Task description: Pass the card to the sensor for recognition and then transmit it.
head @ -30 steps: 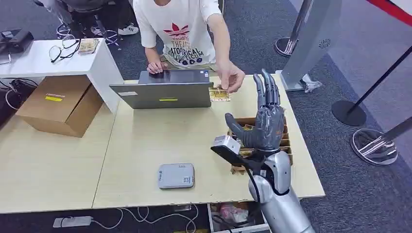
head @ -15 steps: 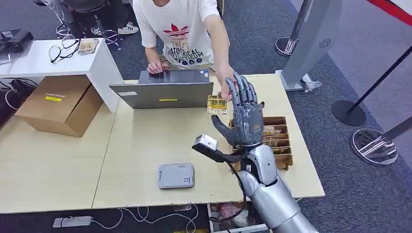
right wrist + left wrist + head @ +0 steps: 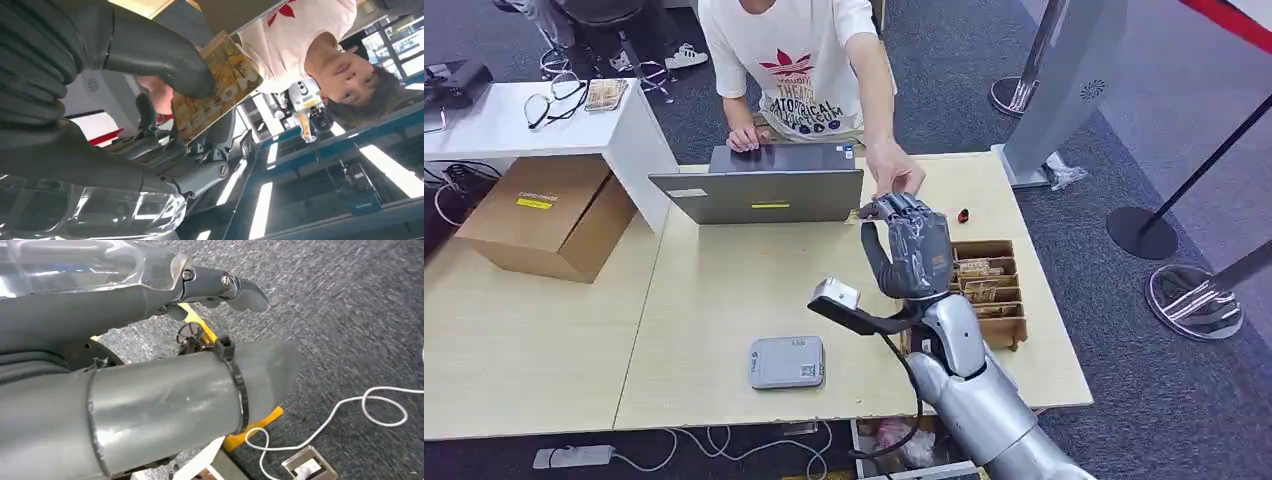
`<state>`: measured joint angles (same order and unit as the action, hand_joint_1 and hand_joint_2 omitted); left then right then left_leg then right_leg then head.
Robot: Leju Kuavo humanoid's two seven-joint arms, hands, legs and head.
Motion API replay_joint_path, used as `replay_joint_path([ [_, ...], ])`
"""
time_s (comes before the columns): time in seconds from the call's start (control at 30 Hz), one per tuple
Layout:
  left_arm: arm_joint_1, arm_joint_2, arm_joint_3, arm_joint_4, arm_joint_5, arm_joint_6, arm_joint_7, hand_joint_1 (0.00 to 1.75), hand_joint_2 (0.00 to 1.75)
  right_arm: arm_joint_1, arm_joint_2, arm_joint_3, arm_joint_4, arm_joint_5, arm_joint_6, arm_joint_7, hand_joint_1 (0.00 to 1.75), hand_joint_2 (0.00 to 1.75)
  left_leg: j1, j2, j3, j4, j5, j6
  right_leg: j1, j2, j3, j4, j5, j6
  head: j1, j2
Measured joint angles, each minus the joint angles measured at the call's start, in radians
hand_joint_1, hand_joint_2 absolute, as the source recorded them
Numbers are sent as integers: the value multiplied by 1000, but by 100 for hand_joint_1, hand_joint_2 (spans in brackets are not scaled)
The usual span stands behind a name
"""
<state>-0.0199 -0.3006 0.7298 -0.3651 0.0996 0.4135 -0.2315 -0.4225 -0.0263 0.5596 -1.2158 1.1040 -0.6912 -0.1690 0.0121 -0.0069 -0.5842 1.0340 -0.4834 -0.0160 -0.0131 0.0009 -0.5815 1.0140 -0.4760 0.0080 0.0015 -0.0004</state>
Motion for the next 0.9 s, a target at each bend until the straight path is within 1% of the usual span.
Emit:
replay_joint_path([
  [0.03, 0, 0, 0, -2, 3, 0, 2, 0, 0, -1, -2, 2, 0, 0, 0, 0, 164, 175, 0, 0, 0, 0, 0, 0, 0, 0, 0, 0, 0, 0, -1, 0],
  [0.1, 0, 0, 0, -3, 6, 0, 5, 0, 0, -2, -5, 4, 0, 0, -1, 0, 161, 175, 0, 0, 0, 0, 0, 0, 0, 0, 0, 0, 0, 0, 0, 0],
  [0.23, 0, 0, -7, -3, 5, 0, 7, 0, 0, -3, -8, 10, 2, 0, -2, 0, 161, 175, 0, 0, 0, 0, 0, 0, 0, 0, 0, 0, 0, 0, 0, 0],
  [0.27, 0, 0, -9, -3, 5, 0, 5, 0, 0, -4, -9, 11, 3, 0, -1, 0, 166, 175, 0, 0, 0, 0, 0, 0, 0, 0, 0, 0, 0, 0, 0, 0],
  [0.33, 0, 0, -15, -3, 4, 0, 0, 0, 0, -7, -10, 13, 4, -5, 0, 0, 168, 175, 0, 0, 0, 0, 0, 0, 0, 0, 0, 0, 0, 0, -1, 0],
  [0.4, 0, 0, -20, -3, 4, 0, -2, 0, 0, -8, -10, 18, 4, -24, 3, 0, 175, 175, 0, 0, 0, 0, 0, 0, 0, 0, 0, 0, 0, 0, -1, 0],
  [0.43, 1, 0, -24, -3, 6, 0, -2, 0, 0, -8, -10, 19, 4, -50, 18, -4, 175, 175, 0, 0, 0, 0, 0, 0, 0, 0, 0, 0, 0, 0, -1, 0],
  [0.53, 3, 0, -30, -3, 14, 2, -2, 0, 0, -6, -11, 26, -5, -194, 100, -45, 175, 175, 0, 0, 0, 0, 0, 0, 0, 0, 0, 0, 0, 0, -1, 0],
  [0.57, 5, 0, -31, -6, 18, 2, -1, 0, 0, -5, -11, 29, -14, -262, 147, -60, 175, 175, 0, 0, 0, 0, 0, 0, 0, 0, 0, 0, 0, 0, 0, 0],
  [0.6, 7, 0, -31, -7, 21, 2, 0, 0, 0, -3, -11, 30, -21, -296, 171, -67, 175, 175, 0, 0, 0, 0, 0, 0, 0, 0, 0, 0, 0, 0, 0, 0],
  [0.63, 10, 0, -32, -9, 25, 3, 3, 0, 0, -1, -11, 33, -32, -352, 213, -78, 175, 175, 0, 0, 0, 0, 0, 0, 0, 0, 0, 0, 0, 0, 0, 0],
  [0.8, 20, 0, -33, -26, 46, 2, 33, 0, 0, 18, -12, 34, -79, -579, 401, -89, 175, 175, 0, 0, 0, 0, 0, 0, 0, 0, 0, 0, 0, 0, 0, 0],
  [0.9, 21, 0, -34, -28, 54, 2, 43, 0, 0, 28, -14, 35, -92, -655, 465, -93, 175, 175, 0, 0, 0, 0, 0, 0, 0, 0, 0, 0, 0, 0, -1, 0],
])
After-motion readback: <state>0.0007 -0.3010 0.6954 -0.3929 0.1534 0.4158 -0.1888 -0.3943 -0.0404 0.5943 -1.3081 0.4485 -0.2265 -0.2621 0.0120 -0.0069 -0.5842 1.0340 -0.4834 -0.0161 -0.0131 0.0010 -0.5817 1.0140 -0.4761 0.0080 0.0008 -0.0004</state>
